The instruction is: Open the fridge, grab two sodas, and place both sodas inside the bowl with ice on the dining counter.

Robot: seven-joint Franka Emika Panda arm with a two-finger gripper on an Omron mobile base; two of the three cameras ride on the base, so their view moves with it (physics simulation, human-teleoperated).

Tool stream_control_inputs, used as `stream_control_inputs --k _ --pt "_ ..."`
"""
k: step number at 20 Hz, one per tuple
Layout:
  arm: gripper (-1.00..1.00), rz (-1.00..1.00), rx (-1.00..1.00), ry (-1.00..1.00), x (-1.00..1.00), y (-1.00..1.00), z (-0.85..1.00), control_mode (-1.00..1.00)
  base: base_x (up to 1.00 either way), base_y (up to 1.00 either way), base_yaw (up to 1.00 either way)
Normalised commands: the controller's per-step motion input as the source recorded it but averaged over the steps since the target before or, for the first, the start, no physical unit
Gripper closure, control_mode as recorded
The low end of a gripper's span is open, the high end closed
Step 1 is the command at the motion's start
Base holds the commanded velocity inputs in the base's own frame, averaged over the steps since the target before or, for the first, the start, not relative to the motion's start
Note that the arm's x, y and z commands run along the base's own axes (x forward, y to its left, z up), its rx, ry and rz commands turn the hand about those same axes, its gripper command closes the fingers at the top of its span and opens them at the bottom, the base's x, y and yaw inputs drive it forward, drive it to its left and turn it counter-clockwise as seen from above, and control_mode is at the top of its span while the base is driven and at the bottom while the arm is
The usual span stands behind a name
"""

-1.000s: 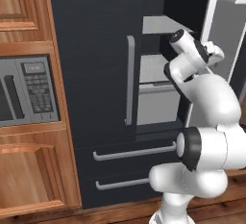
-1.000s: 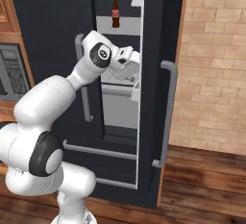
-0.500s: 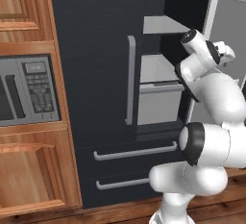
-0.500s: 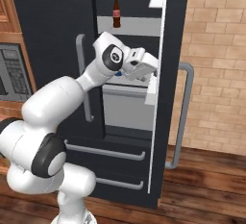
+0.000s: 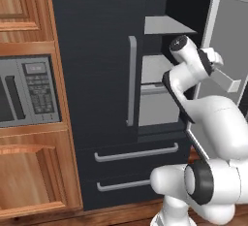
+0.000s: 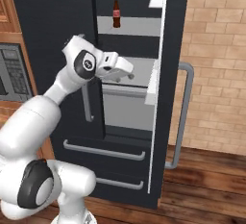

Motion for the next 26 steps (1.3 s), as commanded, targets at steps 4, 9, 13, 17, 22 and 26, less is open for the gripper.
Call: stream_control_inputs --k 4,9,13,17,22,26 --pt "-1.0 0.16 0.03 -0.04 -0.34 1.0 -0.07 -1.0 0.0 0.0 0.0" --pt "-1.0 0.19 0.11 -0.02 -0.43 1.0 -0.13 -1.0 0.0 0.0 0.0" --pt "-1.0 0.22 0.15 0.0 -0.42 0.95 0.0 -1.0 0.0 0.0 0.0" --pt "-1.0 0.18 0.16 0.0 -0.21 0.92 0.05 -1.0 0.0 0.0 0.0" --pt "-1.0 0.07 0.16 -0.14 0.28 0.39 0.22 -1.0 0.0 0.0 0.0" --pt "-1.0 0.05 0.15 -0.21 0.57 0.26 0.17 -1.0 0.0 0.0 0.0"
